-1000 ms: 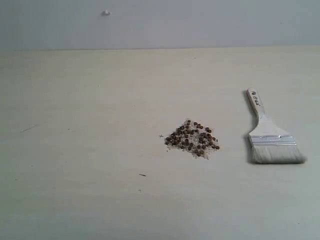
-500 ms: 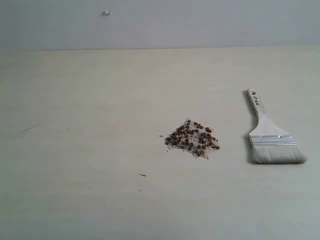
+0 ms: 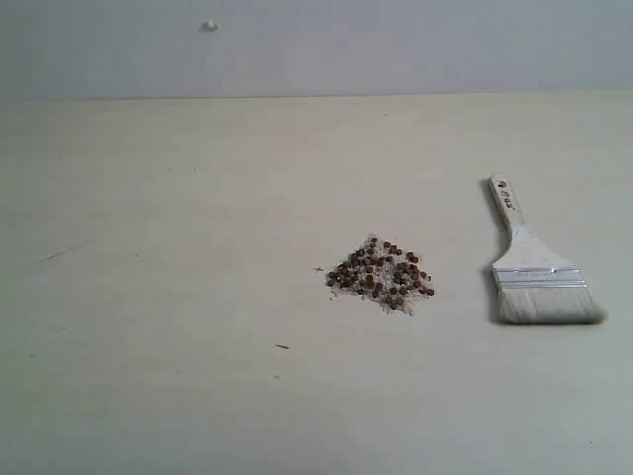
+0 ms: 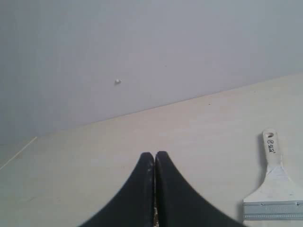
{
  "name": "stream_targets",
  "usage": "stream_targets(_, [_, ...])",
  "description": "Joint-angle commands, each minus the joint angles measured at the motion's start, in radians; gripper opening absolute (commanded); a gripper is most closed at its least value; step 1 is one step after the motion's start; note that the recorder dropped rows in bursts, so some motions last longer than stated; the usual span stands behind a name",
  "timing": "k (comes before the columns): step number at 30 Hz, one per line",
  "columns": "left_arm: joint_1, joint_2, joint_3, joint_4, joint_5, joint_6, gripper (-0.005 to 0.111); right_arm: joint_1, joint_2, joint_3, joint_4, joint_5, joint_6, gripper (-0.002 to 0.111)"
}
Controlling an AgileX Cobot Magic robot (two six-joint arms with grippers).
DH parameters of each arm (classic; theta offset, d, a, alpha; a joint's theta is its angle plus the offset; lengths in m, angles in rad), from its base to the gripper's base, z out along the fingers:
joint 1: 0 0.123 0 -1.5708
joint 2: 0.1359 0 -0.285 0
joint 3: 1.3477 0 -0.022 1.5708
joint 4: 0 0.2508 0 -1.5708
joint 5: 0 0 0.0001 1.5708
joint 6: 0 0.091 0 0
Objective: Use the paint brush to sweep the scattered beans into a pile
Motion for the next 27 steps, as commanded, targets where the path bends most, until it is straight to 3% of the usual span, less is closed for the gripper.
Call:
stream_targets(1, [0.004,-0.006,0.000,-0.007,-0.004,0.005,0.000,-0.003,-0.006,0.005,-0.008,0.010,-0.001,0.000])
stream_targets(24, [0.004,-0.006,0.000,-0.007,-0.004,0.005,0.000,-0.003,-0.006,0.005,-0.006,0.010,-0.003,0.000])
stream_targets(27, [0.004,-0.006,0.000,-0.007,-0.004,0.005,0.000,0.044,-0.006,0.005,-0.006,-0.001,-0.003,0.000])
